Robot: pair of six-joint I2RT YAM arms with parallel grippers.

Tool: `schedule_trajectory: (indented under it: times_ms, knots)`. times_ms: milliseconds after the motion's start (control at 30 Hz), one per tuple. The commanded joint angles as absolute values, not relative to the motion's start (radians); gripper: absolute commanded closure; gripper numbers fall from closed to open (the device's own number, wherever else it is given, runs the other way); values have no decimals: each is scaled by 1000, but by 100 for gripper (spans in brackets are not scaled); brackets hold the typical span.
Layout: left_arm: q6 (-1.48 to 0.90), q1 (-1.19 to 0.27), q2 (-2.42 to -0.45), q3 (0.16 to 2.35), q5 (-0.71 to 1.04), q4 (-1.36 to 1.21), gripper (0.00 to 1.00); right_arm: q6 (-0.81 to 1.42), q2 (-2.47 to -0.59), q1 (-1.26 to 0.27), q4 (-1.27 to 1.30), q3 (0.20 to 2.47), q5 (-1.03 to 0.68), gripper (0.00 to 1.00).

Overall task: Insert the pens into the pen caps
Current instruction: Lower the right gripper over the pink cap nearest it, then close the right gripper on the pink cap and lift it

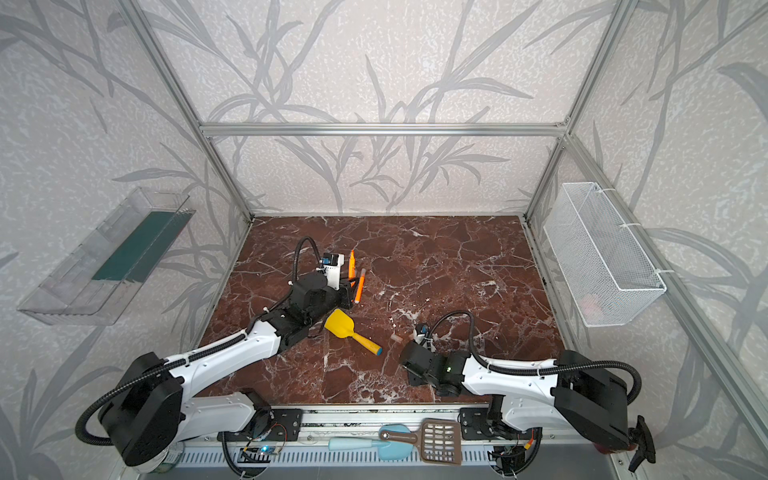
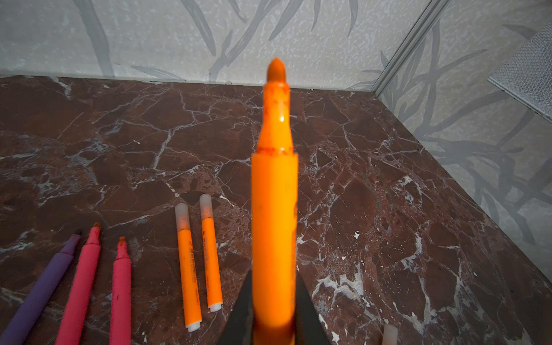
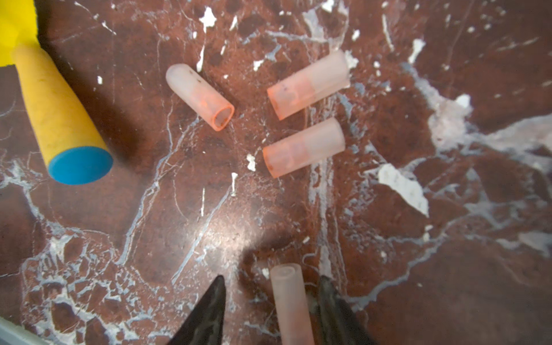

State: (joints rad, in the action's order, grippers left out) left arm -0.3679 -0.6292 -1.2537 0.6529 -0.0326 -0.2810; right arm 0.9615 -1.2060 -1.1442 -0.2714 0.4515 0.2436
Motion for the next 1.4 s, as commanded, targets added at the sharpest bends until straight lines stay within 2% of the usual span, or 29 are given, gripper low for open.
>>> schedule_trajectory:
  times_ms: [0,200,333,500,667,833,933,1167,1367]
  knots:
    - [-362,-633,-1259,664,-38,-279,100,939,-1209,-1156,-339,476,266,54]
    - [-360,-632,-1257,664,-41,-279,100,916,-1291,-1158,-368,519,268,62]
    - [-360,-632,-1256,664,-41,-278,100,915,-1331,-1160,-391,542,284,73]
    - [-360,-633,-1256,664,-40,-278,100,916,-1331,-1161,-385,535,285,84]
    - [-360,-633,-1253,664,-39,-278,100,929,-1311,-1162,-377,519,295,90]
    - [-387,-633,-1239,669,-10,-269,100,960,-1209,-1160,-416,515,370,93]
    - [-441,-632,-1198,661,20,-262,100,953,-1087,-1161,-436,522,451,98]
    - [-476,-633,-1099,573,89,-264,100,801,-776,-1134,-298,520,590,100]
    - [-444,-637,-1128,576,239,-337,100,669,-793,-1015,-134,636,519,100]
